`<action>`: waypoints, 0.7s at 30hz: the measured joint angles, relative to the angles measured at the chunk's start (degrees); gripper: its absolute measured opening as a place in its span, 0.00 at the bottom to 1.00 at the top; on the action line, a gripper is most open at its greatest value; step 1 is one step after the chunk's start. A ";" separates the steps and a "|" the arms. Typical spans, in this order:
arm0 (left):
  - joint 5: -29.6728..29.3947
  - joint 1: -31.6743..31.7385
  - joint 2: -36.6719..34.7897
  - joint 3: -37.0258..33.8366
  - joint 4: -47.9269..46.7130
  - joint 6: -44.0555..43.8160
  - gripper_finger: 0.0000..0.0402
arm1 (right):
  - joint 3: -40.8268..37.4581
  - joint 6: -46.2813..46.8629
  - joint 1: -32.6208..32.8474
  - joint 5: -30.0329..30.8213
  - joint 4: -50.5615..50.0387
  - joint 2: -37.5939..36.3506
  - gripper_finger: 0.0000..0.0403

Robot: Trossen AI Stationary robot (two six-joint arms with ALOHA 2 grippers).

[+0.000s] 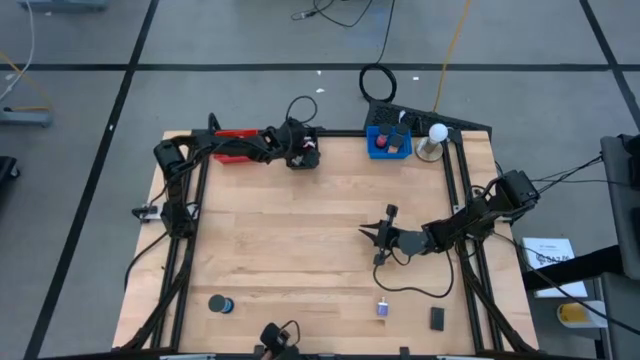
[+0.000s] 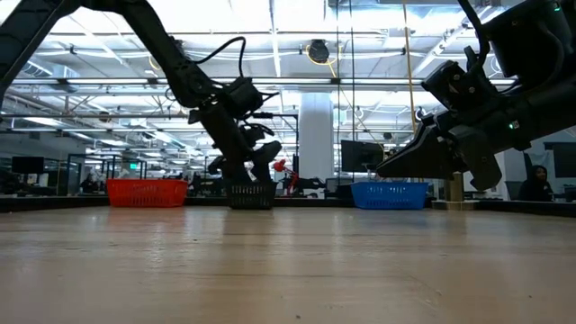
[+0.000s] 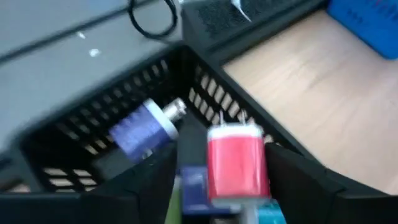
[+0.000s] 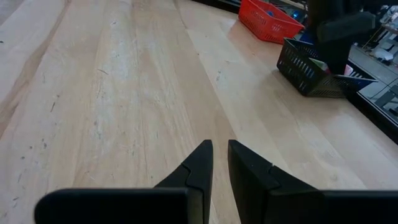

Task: Pick & Place Office items
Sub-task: Put the red charger adapter head into the black bin, then put the blue hourglass into the blue bin

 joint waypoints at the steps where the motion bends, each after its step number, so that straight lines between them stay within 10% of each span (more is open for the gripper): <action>1: -1.10 0.03 -0.11 0.02 0.26 0.23 0.63 | 0.00 -0.02 -0.02 0.00 0.00 0.00 0.11; 8: -7.84 0.02 -1.82 0.00 -3.22 0.42 0.63 | 0.00 -0.04 -0.02 0.00 -0.10 0.00 0.11; 21: -7.96 -0.38 -1.82 0.00 -2.76 4.58 0.30 | 0.00 0.01 -0.02 0.00 0.00 0.00 0.11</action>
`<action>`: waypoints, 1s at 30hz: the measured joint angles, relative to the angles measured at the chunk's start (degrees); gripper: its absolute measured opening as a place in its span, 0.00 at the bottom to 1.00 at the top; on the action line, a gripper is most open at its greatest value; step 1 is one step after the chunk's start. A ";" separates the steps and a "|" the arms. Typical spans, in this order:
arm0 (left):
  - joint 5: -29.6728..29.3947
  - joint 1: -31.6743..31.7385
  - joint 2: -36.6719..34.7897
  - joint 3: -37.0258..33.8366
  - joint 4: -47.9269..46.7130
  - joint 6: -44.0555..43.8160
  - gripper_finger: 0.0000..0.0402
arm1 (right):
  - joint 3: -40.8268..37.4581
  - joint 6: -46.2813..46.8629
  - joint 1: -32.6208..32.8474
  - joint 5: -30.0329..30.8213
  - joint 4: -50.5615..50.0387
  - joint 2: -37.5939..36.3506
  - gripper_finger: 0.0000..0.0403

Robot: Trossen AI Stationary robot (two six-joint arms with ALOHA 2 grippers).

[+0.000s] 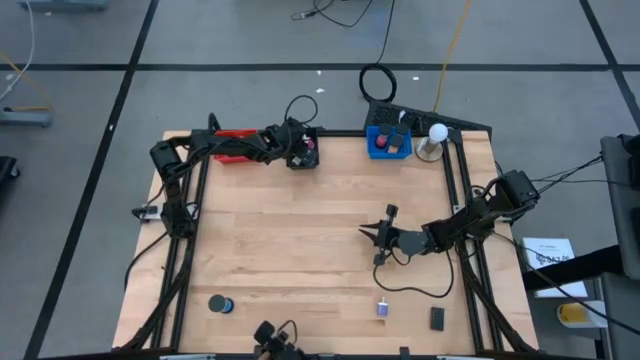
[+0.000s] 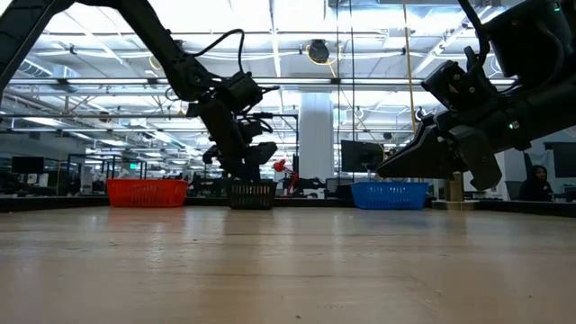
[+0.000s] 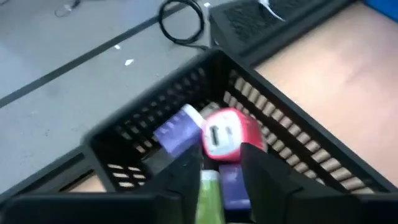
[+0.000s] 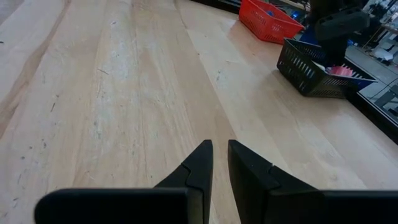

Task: Pick & Place Office items
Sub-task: Put the blue hourglass into the blue bin

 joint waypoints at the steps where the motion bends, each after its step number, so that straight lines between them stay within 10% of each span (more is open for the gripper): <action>1: -0.62 0.06 0.00 0.00 0.34 -0.25 0.28 | 0.00 0.01 0.01 0.00 0.00 0.00 0.11; 12: 2.90 0.58 2.18 -0.03 4.75 1.21 0.02 | 0.00 -0.03 0.00 0.00 0.02 0.00 0.11; 30: 2.07 -3.89 -9.75 -2.94 -4.09 7.93 0.04 | 0.00 -0.13 0.01 0.03 0.02 0.00 0.11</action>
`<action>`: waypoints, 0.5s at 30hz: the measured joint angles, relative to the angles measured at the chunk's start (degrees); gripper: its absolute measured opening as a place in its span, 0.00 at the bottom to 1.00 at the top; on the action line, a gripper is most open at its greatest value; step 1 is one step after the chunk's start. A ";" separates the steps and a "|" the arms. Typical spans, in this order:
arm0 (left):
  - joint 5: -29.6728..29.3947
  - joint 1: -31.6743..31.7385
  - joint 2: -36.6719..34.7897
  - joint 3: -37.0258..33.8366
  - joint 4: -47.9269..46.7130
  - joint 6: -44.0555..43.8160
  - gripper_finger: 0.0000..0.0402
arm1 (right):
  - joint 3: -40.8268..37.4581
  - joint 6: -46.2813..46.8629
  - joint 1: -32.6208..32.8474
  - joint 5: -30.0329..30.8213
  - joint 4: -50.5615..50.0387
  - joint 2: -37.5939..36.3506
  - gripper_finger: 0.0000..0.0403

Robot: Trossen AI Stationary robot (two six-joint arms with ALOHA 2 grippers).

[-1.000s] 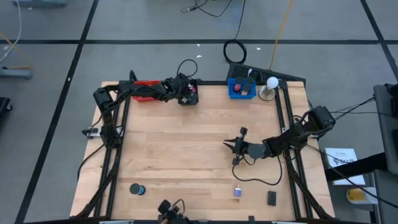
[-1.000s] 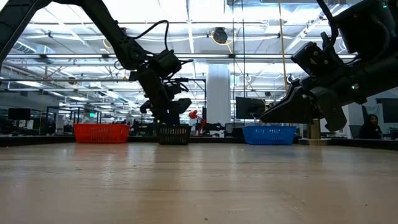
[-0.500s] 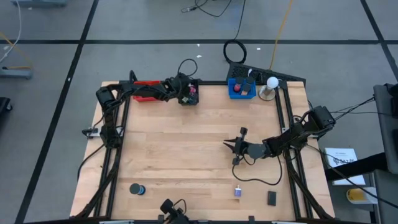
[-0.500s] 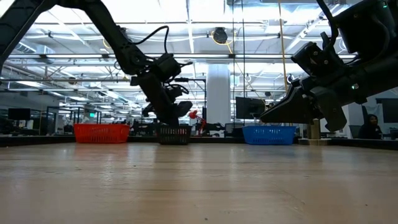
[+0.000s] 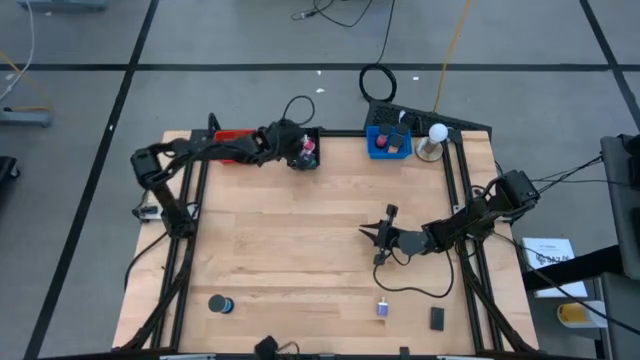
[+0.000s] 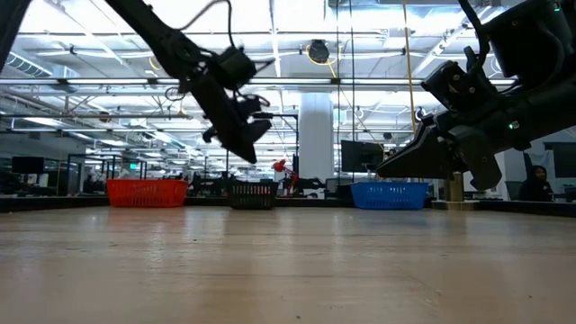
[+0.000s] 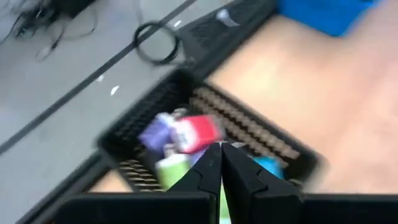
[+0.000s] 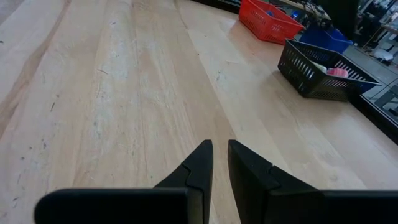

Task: Pick & Place Office items
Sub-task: Put the blue hourglass into the blue bin

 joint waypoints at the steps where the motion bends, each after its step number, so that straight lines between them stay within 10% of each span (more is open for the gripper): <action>1: 0.05 -1.23 -1.02 -1.55 1.65 0.62 0.03 | 0.00 -0.08 -0.01 0.01 0.00 0.00 0.11; 15: 0.65 -20.04 -8.46 -26.92 43.38 3.69 0.04 | 0.02 0.04 -0.32 -0.01 2.84 0.00 0.11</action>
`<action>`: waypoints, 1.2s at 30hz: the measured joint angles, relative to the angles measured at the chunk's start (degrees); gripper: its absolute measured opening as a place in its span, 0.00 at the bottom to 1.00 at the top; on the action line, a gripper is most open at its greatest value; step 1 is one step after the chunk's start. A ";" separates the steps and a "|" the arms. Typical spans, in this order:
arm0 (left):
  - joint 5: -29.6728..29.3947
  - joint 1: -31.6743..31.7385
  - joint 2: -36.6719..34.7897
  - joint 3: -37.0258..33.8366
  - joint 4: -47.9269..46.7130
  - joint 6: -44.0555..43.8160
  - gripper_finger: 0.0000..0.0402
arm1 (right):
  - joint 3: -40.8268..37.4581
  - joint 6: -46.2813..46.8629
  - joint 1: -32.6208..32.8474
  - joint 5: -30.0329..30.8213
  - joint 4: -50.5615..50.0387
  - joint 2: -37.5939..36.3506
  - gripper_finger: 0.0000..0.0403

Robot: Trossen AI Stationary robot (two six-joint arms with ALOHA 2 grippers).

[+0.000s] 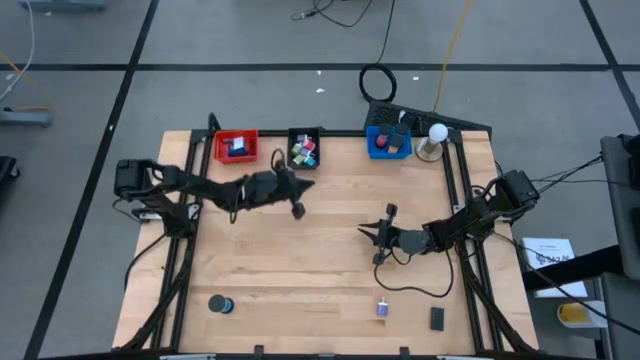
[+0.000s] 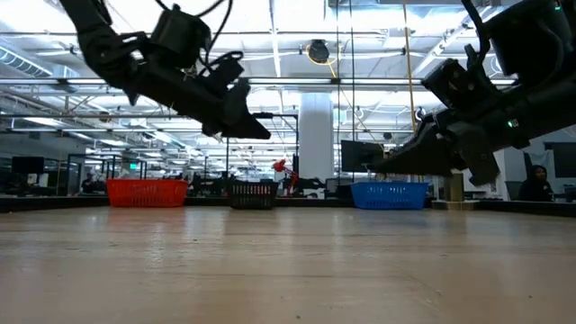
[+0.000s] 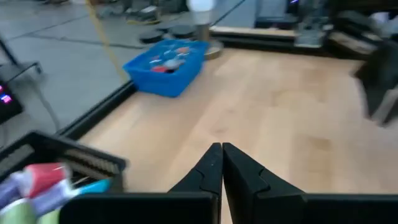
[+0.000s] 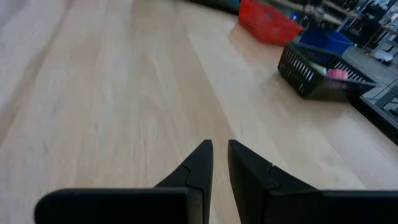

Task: Pick & Place Office items
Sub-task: Put the blue hourglass into the blue bin

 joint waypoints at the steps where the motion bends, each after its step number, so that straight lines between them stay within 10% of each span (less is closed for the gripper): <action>1: 0.00 -1.16 -0.02 -0.45 0.46 0.03 0.03 | 0.09 0.10 -0.07 0.01 0.83 -0.04 0.11; 24: 0.63 -20.94 -0.48 -7.93 13.88 4.60 0.05 | 0.29 3.93 -0.35 -2.95 5.65 0.00 0.11; 36: -15.92 -37.73 -13.87 -2.00 -17.94 -1.89 0.03 | 0.32 3.58 -0.35 -2.86 0.16 0.00 0.01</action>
